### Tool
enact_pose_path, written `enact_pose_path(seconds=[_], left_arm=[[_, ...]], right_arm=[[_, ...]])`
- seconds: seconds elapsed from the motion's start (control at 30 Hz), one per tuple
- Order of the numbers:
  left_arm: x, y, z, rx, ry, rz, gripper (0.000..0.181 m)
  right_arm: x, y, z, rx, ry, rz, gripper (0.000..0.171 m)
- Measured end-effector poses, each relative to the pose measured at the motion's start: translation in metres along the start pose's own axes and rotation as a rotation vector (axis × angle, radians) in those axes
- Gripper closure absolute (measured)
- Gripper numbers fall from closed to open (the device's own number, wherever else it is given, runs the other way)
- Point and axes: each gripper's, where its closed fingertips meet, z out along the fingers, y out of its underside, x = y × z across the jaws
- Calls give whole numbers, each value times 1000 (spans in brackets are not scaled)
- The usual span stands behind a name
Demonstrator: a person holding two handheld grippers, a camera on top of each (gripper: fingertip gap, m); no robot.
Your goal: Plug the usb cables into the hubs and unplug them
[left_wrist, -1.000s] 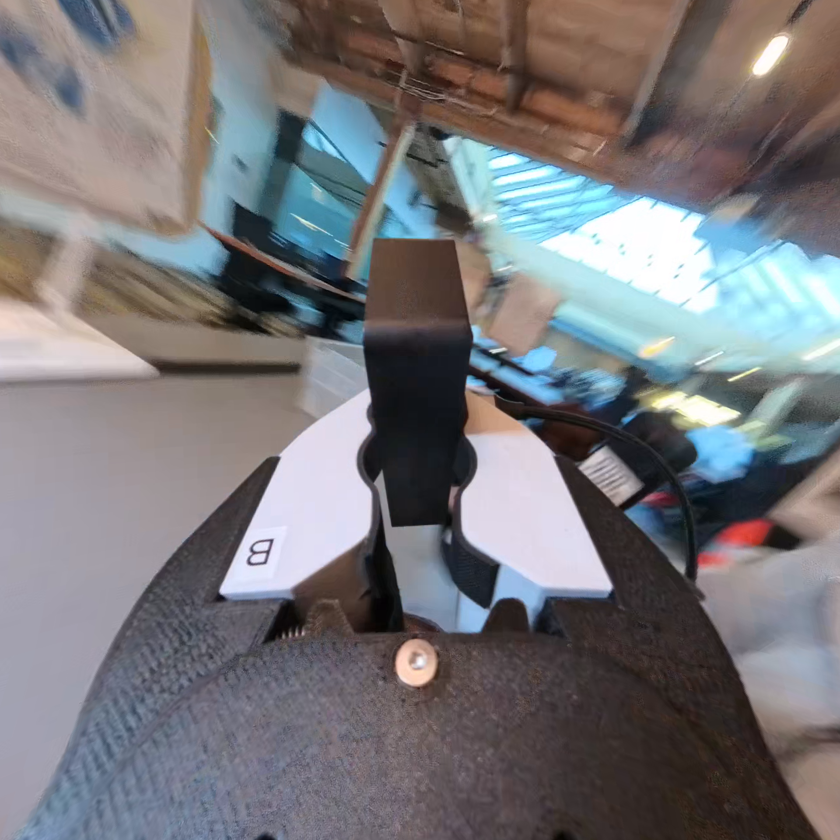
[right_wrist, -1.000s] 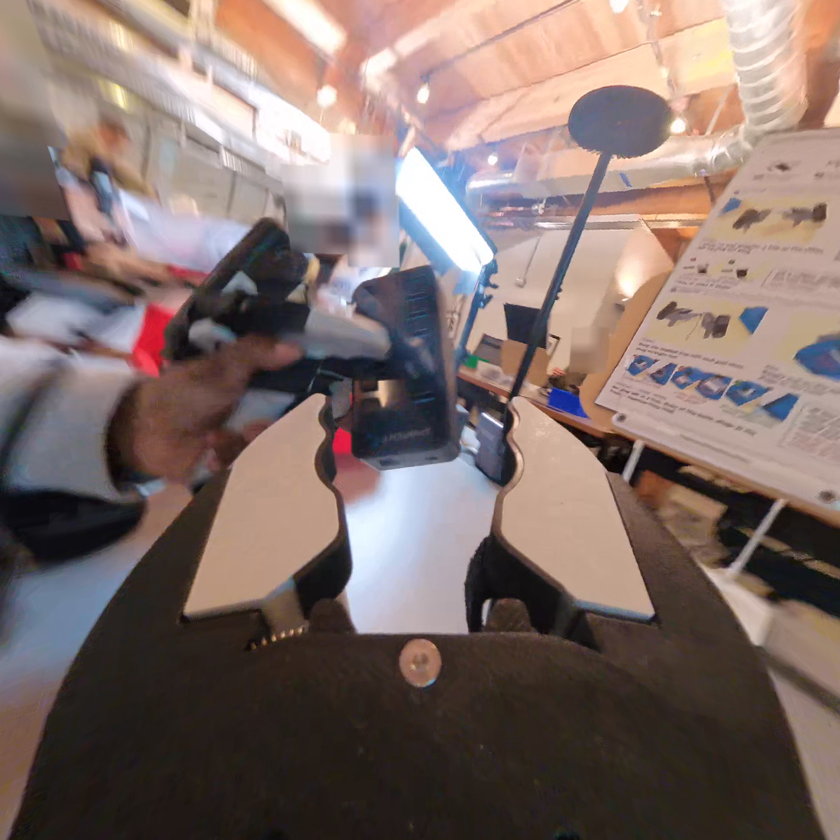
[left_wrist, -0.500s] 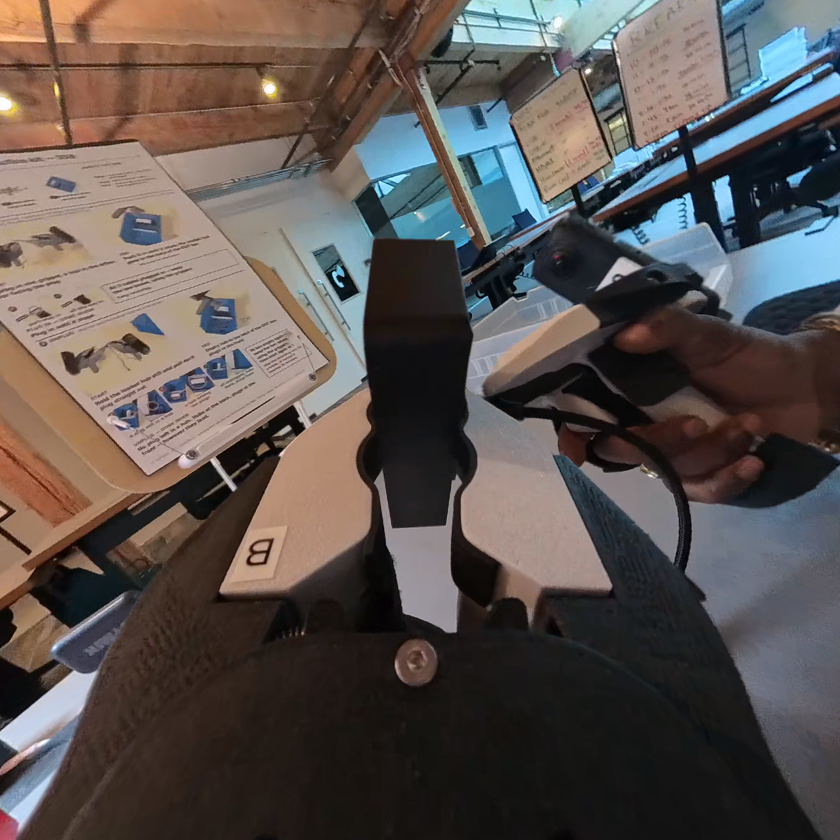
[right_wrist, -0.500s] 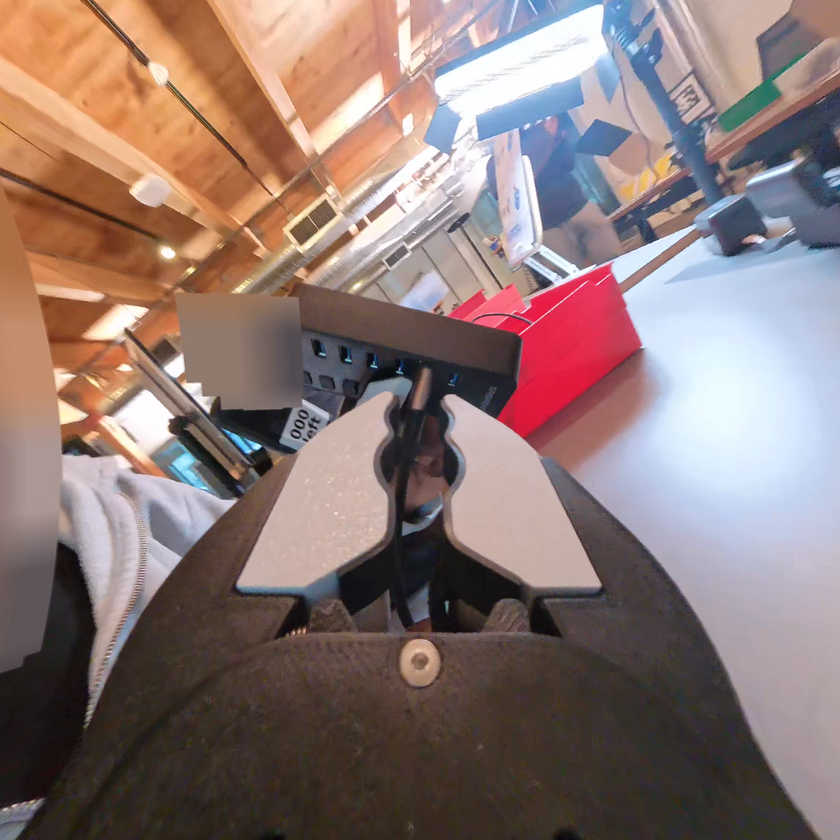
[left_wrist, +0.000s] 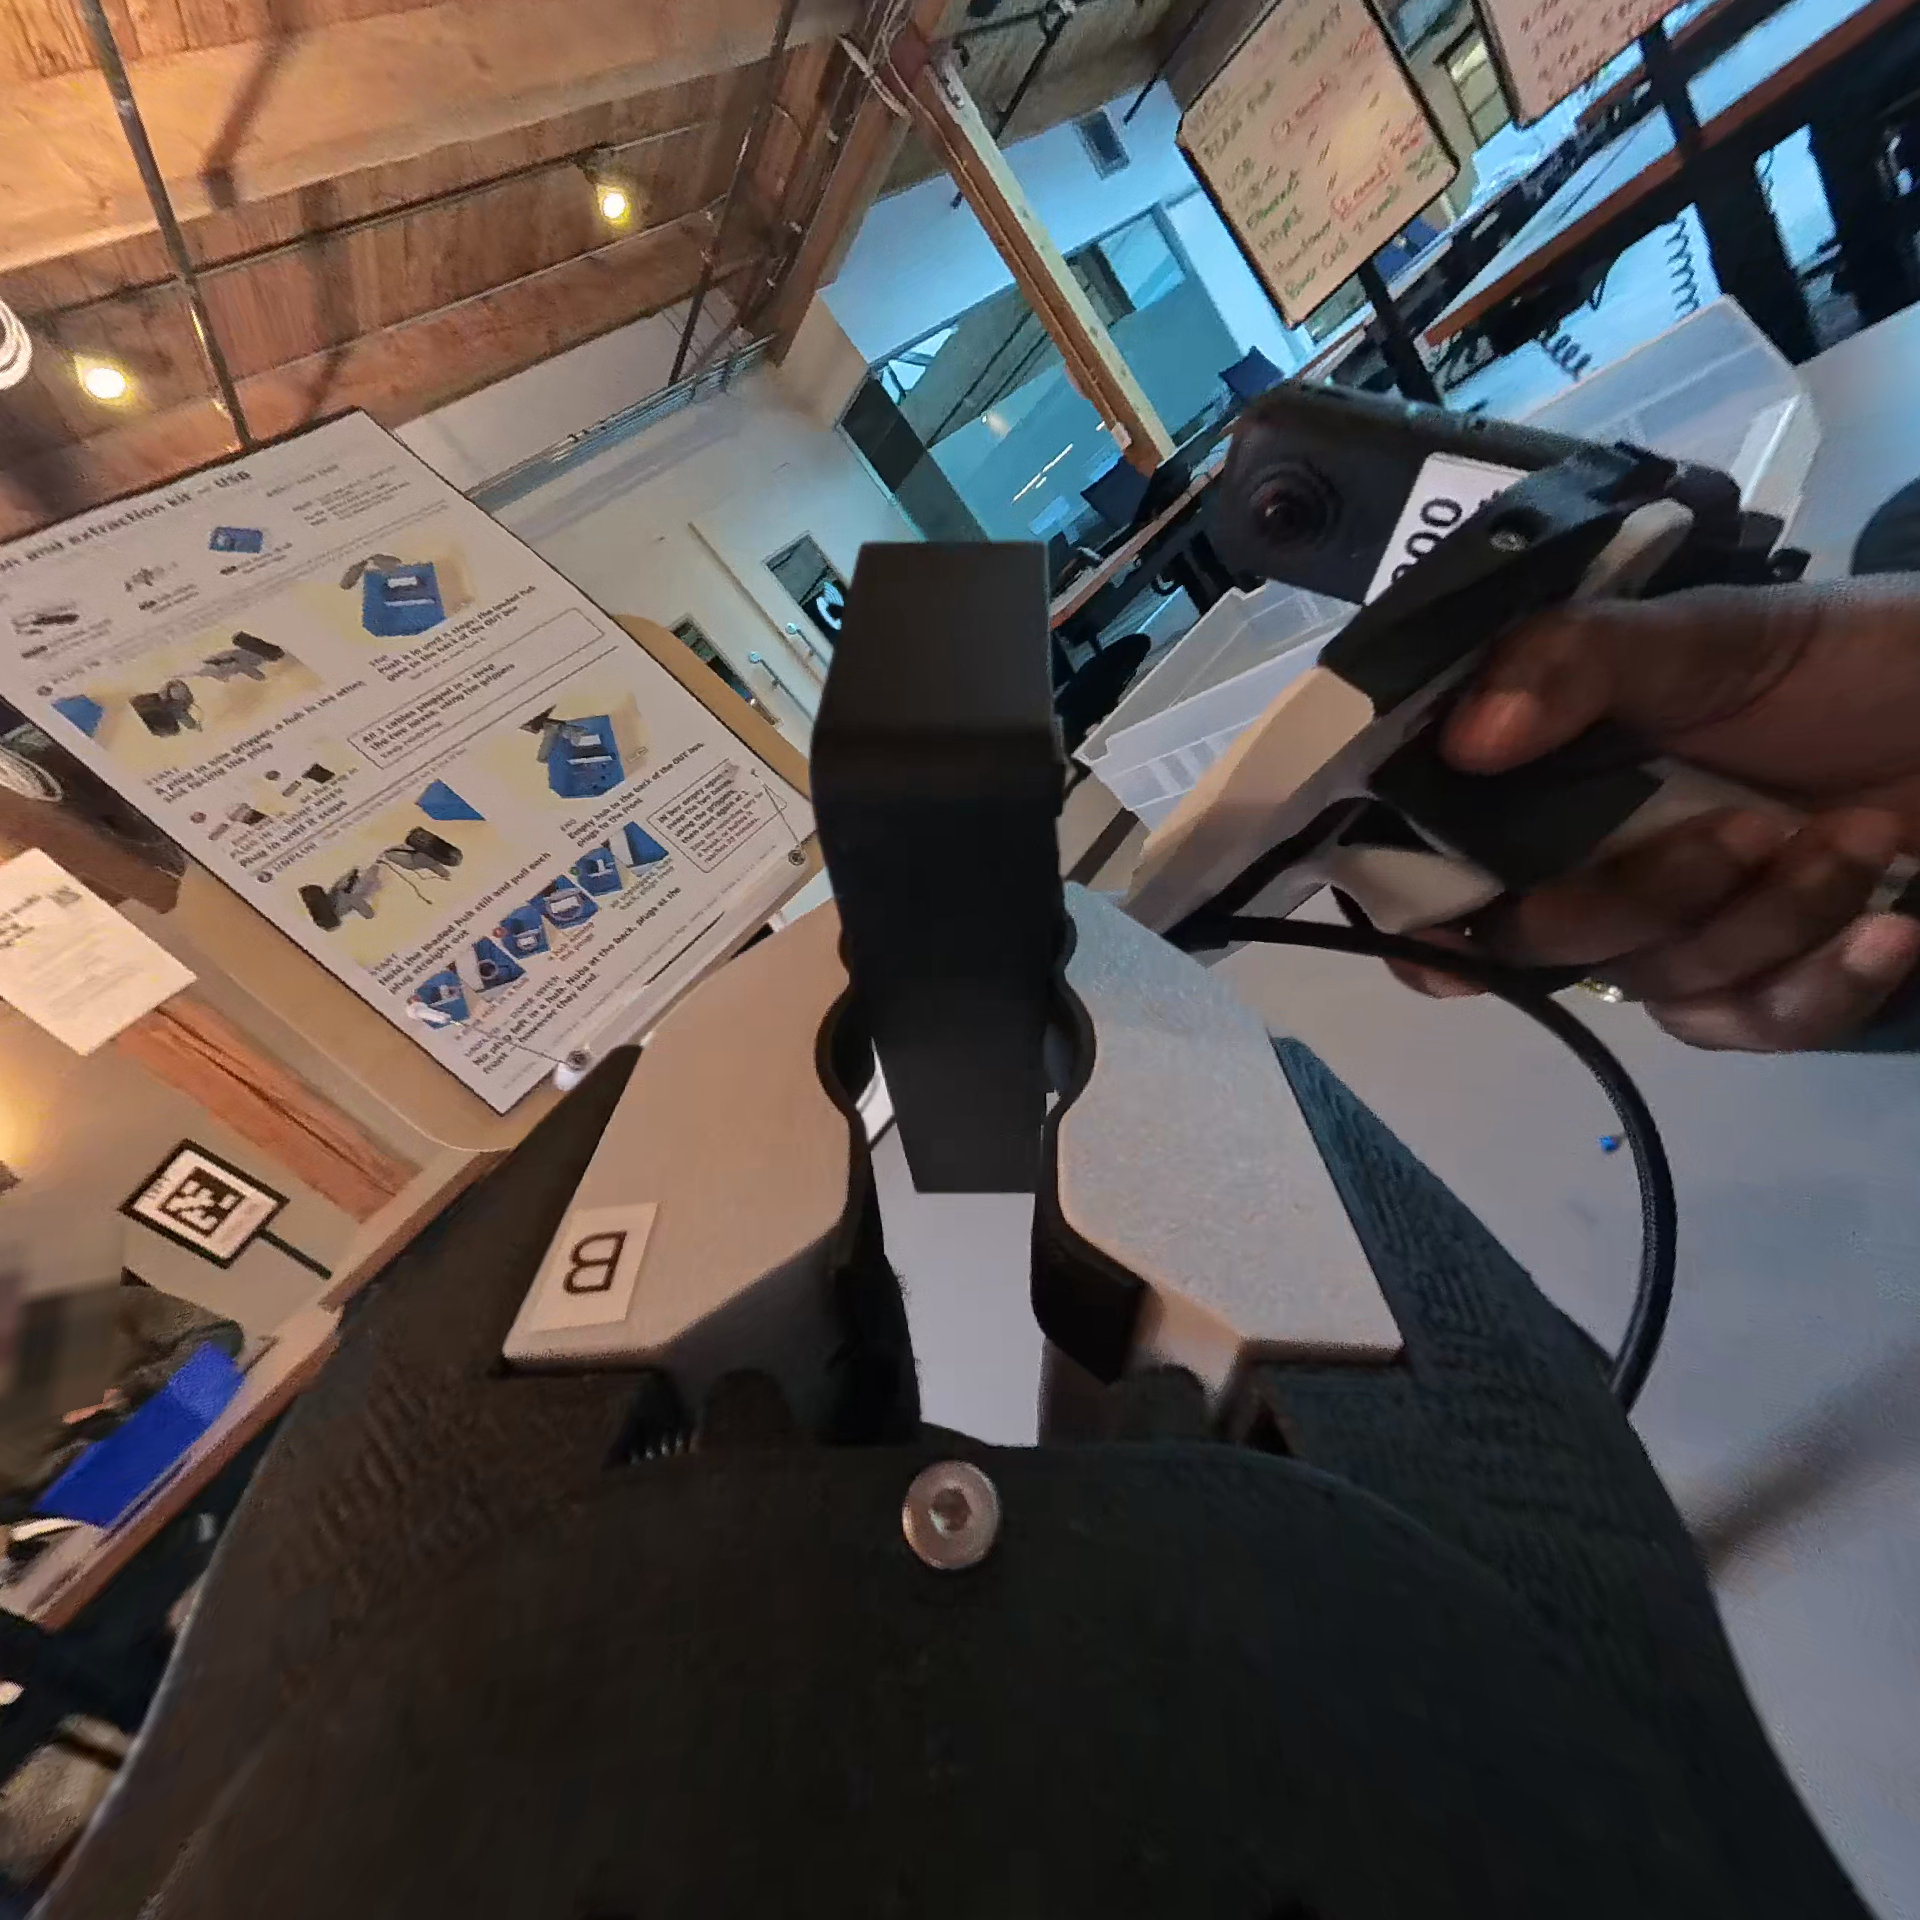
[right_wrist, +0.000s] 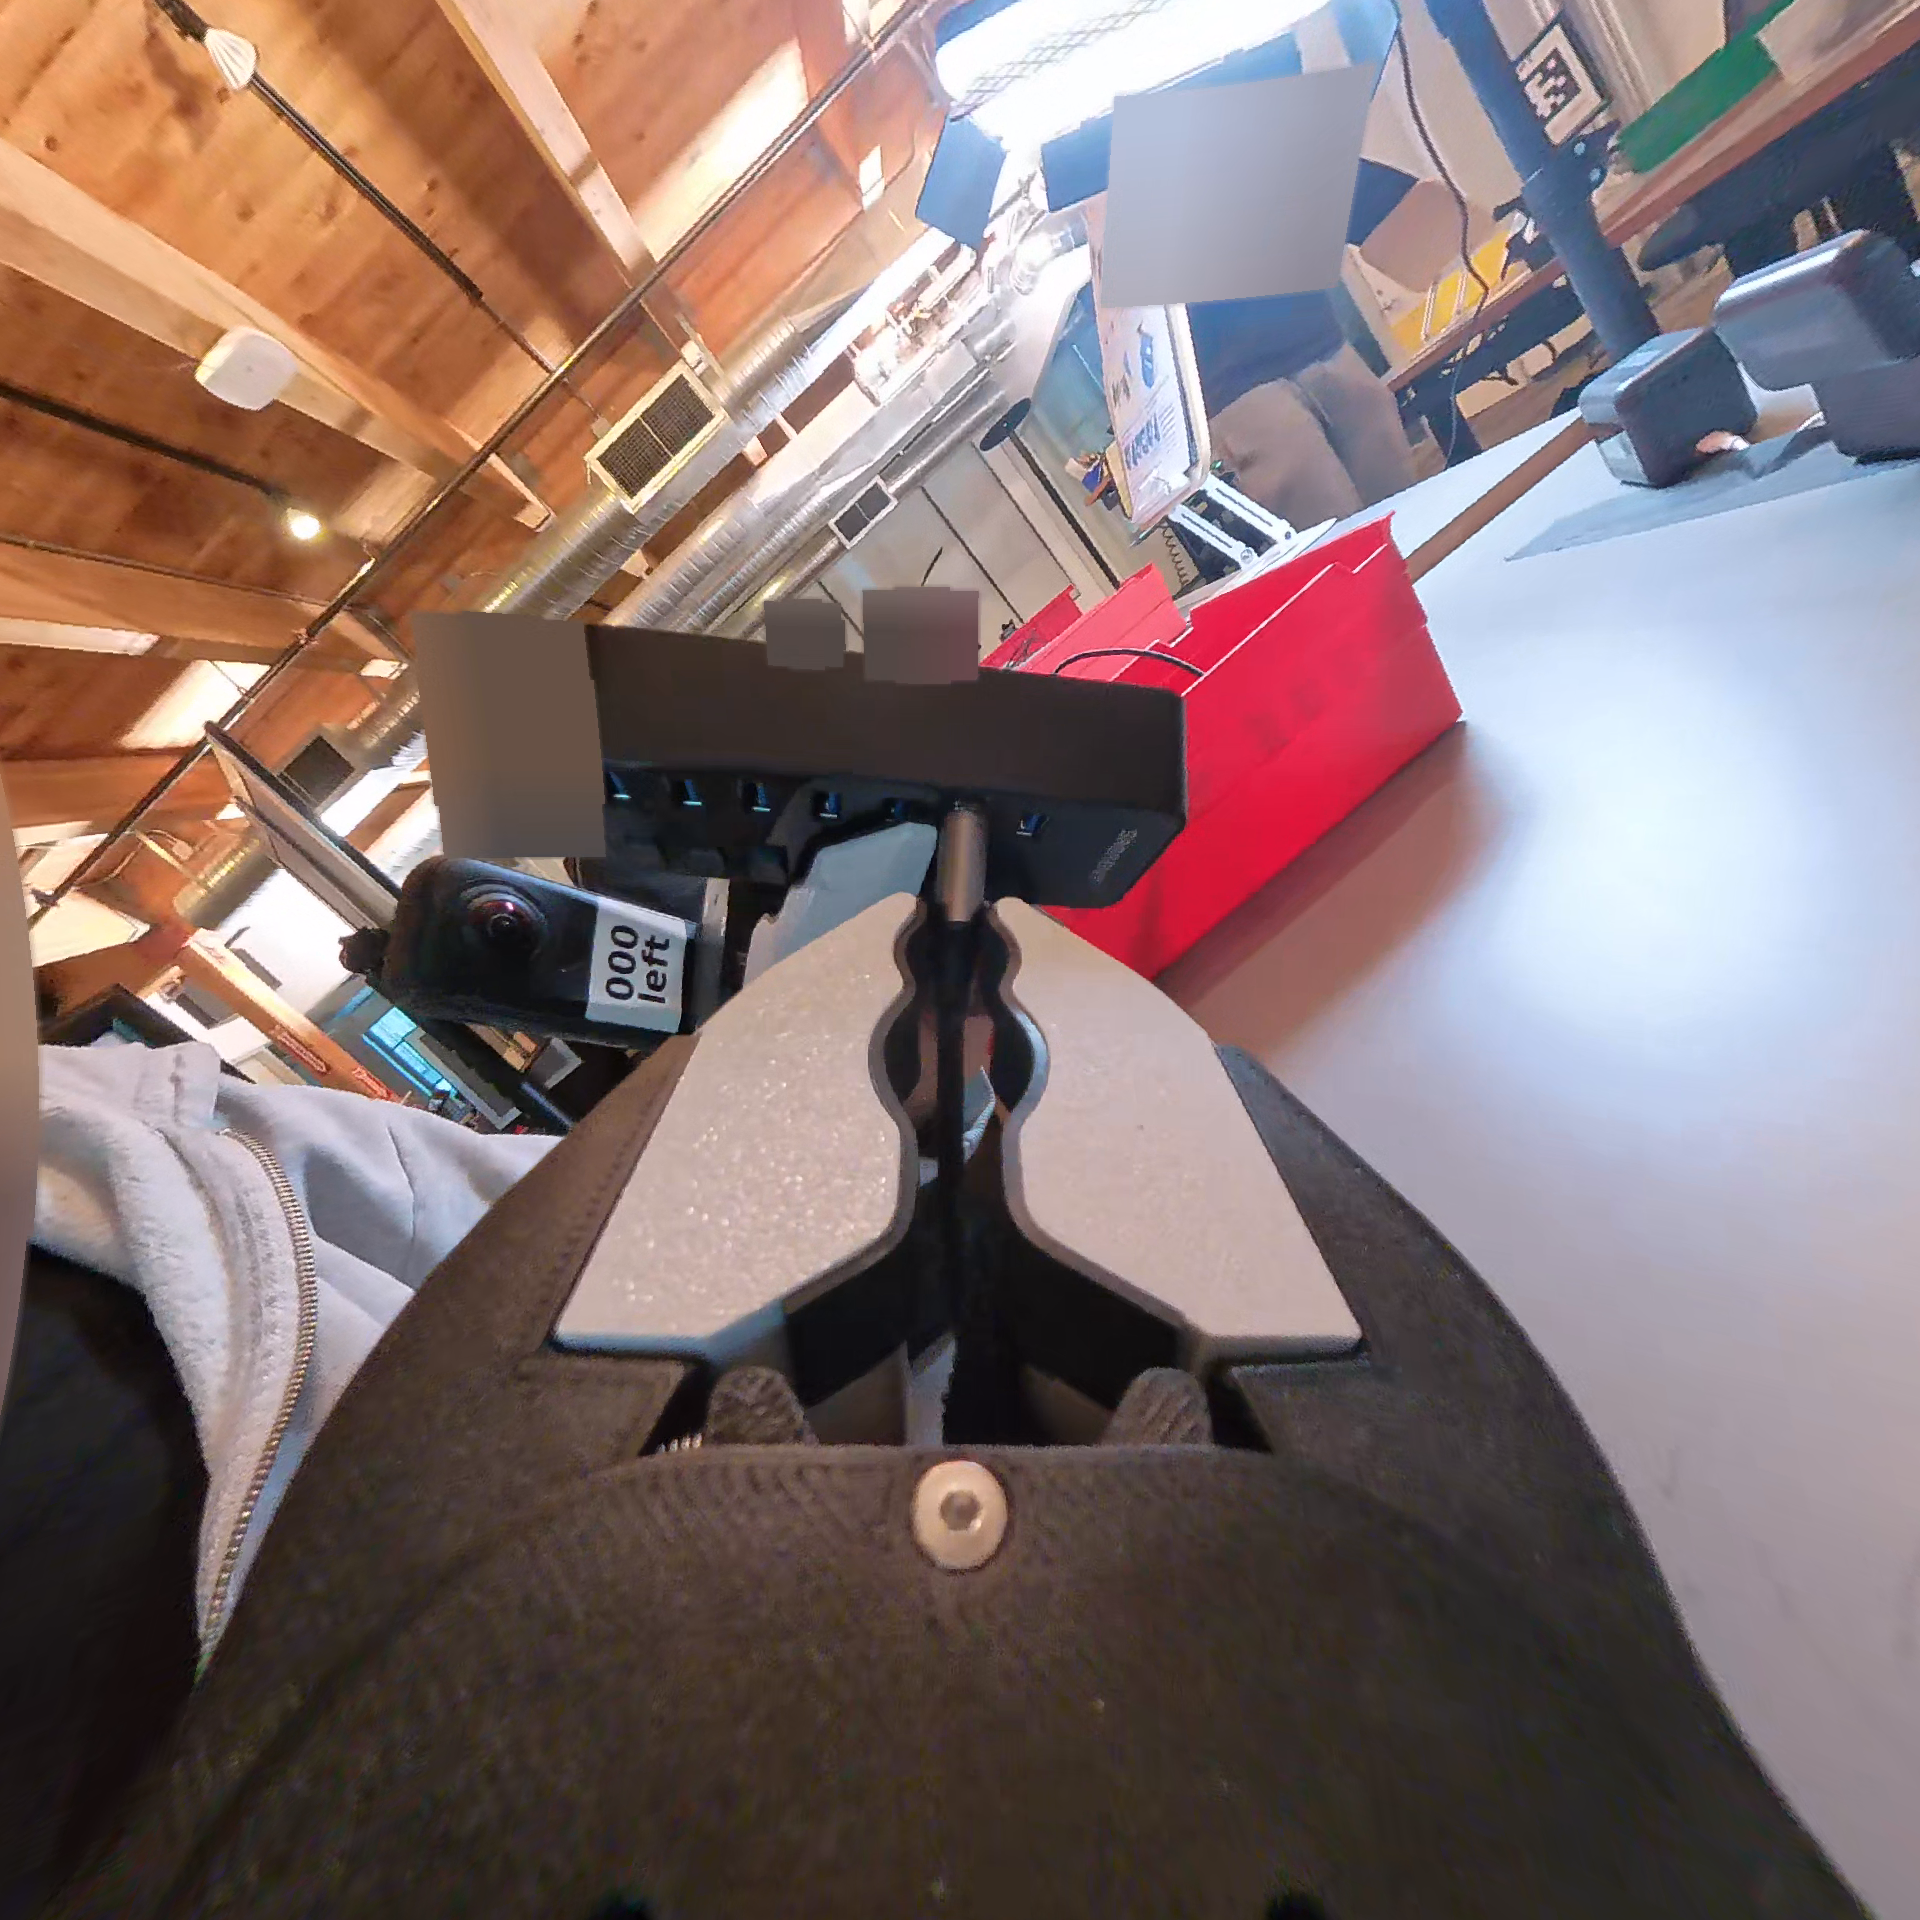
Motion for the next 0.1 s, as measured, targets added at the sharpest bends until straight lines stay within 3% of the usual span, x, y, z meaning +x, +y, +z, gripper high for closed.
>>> enact_pose_path(seconds=[0.1], left_arm=[[-9, -3, -1, 3, -41, 33, 152]], right_arm=[[-3, 0, -1, -29, -1, -21, 163]])
